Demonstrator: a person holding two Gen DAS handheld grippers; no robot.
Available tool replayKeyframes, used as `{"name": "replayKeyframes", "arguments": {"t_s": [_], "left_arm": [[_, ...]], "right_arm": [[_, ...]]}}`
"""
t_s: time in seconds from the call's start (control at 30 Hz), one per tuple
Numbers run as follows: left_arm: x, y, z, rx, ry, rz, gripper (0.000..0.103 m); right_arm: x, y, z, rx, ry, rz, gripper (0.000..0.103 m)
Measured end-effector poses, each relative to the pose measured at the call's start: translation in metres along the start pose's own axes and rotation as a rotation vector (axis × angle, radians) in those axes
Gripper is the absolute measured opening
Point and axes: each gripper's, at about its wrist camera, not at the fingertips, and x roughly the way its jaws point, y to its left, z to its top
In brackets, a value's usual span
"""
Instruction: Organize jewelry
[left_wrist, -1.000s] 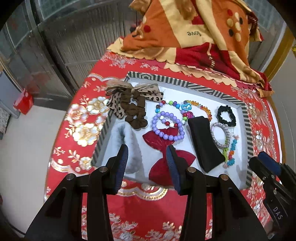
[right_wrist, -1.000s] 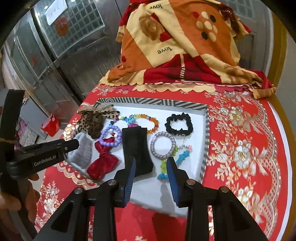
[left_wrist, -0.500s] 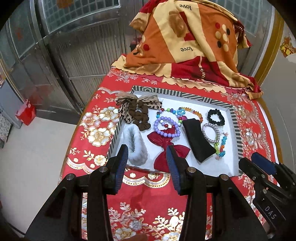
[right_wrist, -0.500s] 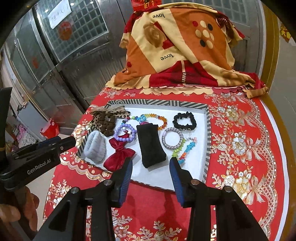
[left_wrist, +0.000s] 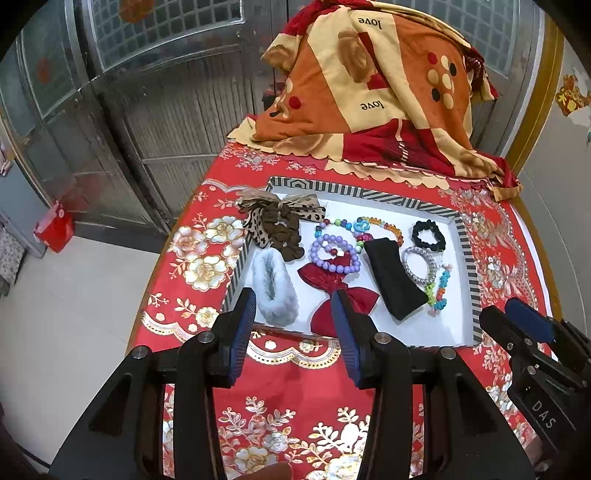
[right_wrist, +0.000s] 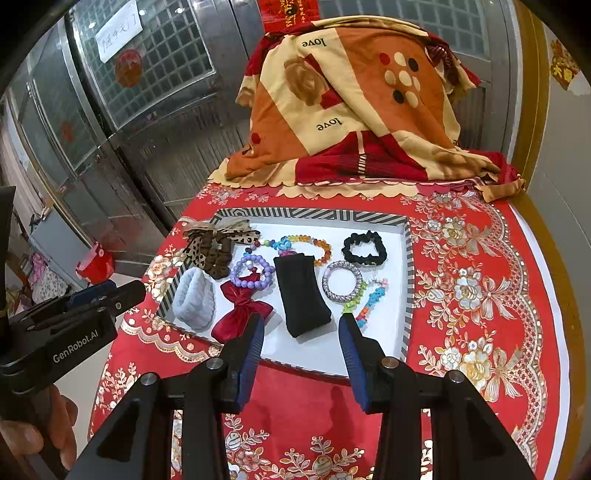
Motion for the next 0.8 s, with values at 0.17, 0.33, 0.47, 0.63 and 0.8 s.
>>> {"name": "replayKeyframes", "arguments": {"t_s": [0.17, 0.33, 0.47, 0.63, 0.8], "left_arm": [[-0.0010, 0.0002, -0.0004, -0.003, -0.003, 0.005, 0.042], [-0.0017, 0.0009, 0.0016, -0.005, -0.005, 0.013, 0.042], [-0.0022, 0.0005, 0.0018, -0.004, -0.006, 0.014, 0.042], [-0.0024, -0.0003, 0.0009, -0.011, -0.004, 0.007, 0.042], [-0.0010, -0.0010, 0.0001, -0.014, 0.002, 0.005, 0.042]], "right_arm": [[-0.0001, -0.0007, -0.0002, 0.001, 0.007, 0.002, 0.040], [0.0007, -0.0018, -0.0004, 0.005, 0.012, 0.001, 0.040], [0.0009, -0.0042, -0.0008, 0.007, 0.014, 0.003, 0.040], [0.0019, -0.0039, -0.0002, -0.003, 0.014, 0.006, 0.040], [0.0035, -0.0028, -0.0001, -0.008, 0.020, 0.009, 0.040]]}}
